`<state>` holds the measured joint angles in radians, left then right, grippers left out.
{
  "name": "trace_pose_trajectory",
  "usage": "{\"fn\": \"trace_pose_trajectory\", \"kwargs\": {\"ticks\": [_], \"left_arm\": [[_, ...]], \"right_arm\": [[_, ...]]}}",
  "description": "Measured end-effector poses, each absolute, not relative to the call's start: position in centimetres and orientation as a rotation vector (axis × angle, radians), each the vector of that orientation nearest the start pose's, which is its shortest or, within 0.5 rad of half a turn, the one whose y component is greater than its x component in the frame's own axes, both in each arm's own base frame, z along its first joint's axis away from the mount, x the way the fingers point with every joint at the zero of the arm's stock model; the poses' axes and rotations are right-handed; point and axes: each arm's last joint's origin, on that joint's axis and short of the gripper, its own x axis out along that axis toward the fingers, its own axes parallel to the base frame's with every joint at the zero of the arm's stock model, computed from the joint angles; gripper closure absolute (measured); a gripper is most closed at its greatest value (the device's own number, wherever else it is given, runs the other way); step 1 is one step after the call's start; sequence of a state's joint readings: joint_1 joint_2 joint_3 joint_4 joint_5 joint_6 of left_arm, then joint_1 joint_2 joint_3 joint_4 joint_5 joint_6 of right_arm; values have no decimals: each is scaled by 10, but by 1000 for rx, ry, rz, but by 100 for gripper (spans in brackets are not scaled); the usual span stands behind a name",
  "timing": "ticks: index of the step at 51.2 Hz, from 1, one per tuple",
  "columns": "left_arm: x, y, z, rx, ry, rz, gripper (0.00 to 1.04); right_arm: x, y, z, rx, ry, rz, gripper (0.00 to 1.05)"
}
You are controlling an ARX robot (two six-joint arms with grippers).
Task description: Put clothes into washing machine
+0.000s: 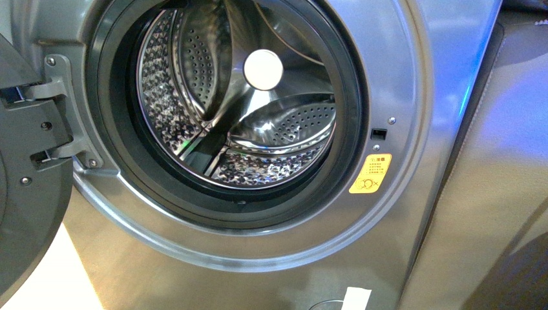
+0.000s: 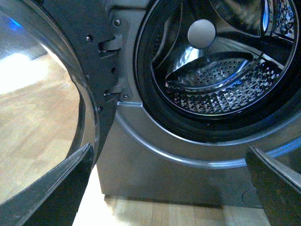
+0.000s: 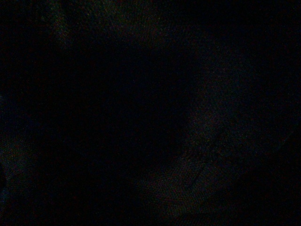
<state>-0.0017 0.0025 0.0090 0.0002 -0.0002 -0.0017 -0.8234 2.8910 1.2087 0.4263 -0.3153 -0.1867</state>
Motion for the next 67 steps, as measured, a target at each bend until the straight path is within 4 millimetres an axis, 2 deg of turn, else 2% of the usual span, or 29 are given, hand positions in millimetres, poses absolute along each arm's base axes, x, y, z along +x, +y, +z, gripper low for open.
{"fn": "trace_pose_trajectory", "kwargs": {"ticks": [14, 17, 19, 25, 36, 38, 42, 51, 67], "left_arm": [[97, 0, 166, -2, -7, -2, 7], [97, 0, 166, -2, -7, -2, 7], [97, 0, 166, -2, -7, -2, 7], [97, 0, 166, -2, -7, -2, 7], [97, 0, 166, -2, -7, -2, 7], [97, 0, 166, -2, -7, -2, 7], [97, 0, 166, -2, -7, -2, 7], [97, 0, 166, -2, -7, -2, 7], [97, 0, 166, -2, -7, -2, 7]], "right_arm": [[235, -244, -172, 528, 1102, -338, 9], [234, -245, -172, 530, 1105, -342, 22], [234, -245, -172, 530, 1106, -344, 27], [233, -244, -172, 529, 1108, -350, 54], [233, -245, -158, 538, 1080, -361, 88], [234, -245, -150, 541, 1058, -356, 93], [235, -245, -127, 546, 1005, -339, 95], [235, -254, -73, 546, 870, -302, 95], [222, -267, 25, 506, 628, -241, 95]]}}
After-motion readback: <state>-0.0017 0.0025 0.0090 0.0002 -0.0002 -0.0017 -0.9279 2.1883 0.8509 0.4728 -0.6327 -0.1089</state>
